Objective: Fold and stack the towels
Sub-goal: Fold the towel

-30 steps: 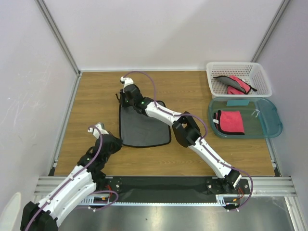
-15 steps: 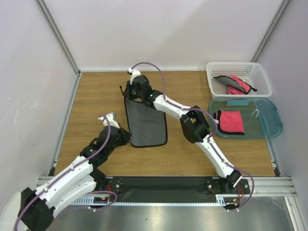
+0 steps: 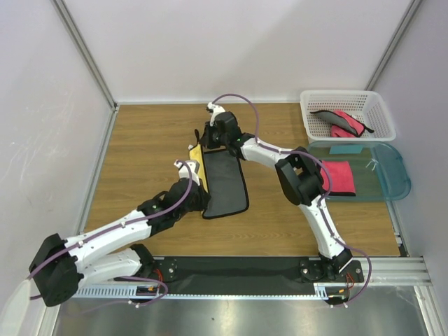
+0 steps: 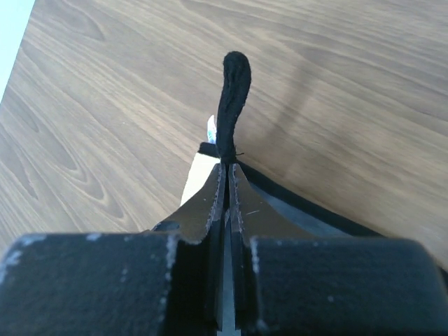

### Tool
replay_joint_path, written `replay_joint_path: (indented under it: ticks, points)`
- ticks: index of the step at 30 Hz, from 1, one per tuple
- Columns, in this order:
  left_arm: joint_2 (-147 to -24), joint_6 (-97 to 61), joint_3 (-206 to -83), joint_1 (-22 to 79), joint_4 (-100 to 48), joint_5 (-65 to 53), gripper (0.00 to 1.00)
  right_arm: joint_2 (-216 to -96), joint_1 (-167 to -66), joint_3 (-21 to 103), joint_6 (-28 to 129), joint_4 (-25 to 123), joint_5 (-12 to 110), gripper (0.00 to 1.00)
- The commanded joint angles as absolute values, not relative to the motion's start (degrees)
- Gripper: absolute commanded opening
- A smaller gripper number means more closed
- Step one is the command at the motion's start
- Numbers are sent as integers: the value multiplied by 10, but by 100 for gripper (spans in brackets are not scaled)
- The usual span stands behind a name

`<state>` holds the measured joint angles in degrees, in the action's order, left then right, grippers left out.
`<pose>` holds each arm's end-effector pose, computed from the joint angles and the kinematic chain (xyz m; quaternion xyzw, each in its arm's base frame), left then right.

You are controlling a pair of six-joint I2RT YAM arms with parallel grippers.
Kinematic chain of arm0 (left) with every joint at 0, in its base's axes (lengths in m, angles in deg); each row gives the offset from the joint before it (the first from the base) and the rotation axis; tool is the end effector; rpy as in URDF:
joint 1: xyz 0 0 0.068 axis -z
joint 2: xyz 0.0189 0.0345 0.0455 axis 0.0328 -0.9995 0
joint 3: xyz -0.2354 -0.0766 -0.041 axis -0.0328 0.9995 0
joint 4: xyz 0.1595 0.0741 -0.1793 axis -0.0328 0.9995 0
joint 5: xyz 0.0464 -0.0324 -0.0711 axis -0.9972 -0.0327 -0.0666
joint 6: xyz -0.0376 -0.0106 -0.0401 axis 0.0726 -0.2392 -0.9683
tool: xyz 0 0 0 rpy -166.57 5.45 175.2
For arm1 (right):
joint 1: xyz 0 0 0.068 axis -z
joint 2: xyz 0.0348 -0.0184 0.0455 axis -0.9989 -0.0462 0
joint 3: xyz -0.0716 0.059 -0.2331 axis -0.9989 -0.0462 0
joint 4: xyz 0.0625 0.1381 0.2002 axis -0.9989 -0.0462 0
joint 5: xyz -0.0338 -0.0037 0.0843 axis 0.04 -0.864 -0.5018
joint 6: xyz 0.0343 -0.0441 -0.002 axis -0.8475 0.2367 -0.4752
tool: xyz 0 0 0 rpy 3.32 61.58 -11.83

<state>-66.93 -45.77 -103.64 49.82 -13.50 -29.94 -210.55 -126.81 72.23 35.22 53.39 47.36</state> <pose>0.1525 -0.1533 0.2039 0.0065 0.8845 -0.2194 0.4118 0.4034 0.3401 0.1754 -0.1721 0.8242 0.3317 0.4255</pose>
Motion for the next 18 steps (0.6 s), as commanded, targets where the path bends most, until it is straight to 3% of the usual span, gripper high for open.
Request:
replay_joint_path:
  ticks: [1,18]
  points:
    - [-679,-443,-1064,514,-158,-294,0,-2041,-1253,696,360,599,477,0]
    - [-778,-415,-1126,538,-177,-237,0,-1966,-1222,588,364,591,532,0]
